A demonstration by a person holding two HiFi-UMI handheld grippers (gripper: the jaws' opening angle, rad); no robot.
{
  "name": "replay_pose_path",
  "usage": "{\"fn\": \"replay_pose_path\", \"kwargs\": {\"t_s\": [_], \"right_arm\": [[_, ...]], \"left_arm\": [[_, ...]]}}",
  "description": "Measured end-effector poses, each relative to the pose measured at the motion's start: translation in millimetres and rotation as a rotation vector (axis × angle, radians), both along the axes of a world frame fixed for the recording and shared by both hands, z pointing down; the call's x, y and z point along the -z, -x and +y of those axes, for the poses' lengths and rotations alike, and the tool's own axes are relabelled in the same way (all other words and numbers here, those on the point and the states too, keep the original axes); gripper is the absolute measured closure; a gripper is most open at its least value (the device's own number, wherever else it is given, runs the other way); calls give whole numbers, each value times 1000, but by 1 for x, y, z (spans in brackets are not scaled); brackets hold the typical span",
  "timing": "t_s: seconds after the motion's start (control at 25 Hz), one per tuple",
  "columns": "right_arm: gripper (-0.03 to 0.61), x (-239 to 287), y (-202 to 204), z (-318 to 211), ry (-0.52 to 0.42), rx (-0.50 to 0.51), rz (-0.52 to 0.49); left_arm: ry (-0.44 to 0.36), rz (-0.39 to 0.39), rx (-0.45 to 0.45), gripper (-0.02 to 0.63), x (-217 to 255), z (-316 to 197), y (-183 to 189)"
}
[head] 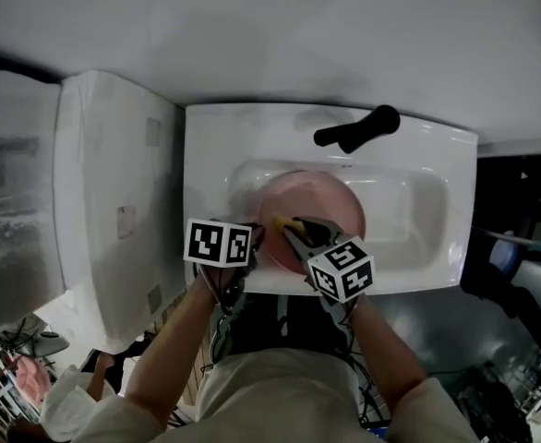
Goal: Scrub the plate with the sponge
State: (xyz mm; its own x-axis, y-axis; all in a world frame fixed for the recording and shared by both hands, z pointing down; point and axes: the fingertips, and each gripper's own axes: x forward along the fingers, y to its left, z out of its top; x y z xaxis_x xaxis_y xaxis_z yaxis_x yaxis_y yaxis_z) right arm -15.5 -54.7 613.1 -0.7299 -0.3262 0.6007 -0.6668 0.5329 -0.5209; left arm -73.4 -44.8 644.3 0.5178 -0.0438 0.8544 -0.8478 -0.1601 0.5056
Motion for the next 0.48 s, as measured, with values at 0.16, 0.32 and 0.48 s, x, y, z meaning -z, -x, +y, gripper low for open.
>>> {"fn": "replay_pose_path", "kwargs": {"t_s": [0.16,0.32,0.48], "right_arm": [[483,-5,6,-3,-5,44,0],[485,-15,19,-13,-6,135,16],[486,-34,24,-24,-35,200,98]], "left_arm": [[-2,10,7,565,-1,-1,0],[-6,5,-11,568,-1,0,-1],[-17,-18,-27,569,-2,0,-1]]}}
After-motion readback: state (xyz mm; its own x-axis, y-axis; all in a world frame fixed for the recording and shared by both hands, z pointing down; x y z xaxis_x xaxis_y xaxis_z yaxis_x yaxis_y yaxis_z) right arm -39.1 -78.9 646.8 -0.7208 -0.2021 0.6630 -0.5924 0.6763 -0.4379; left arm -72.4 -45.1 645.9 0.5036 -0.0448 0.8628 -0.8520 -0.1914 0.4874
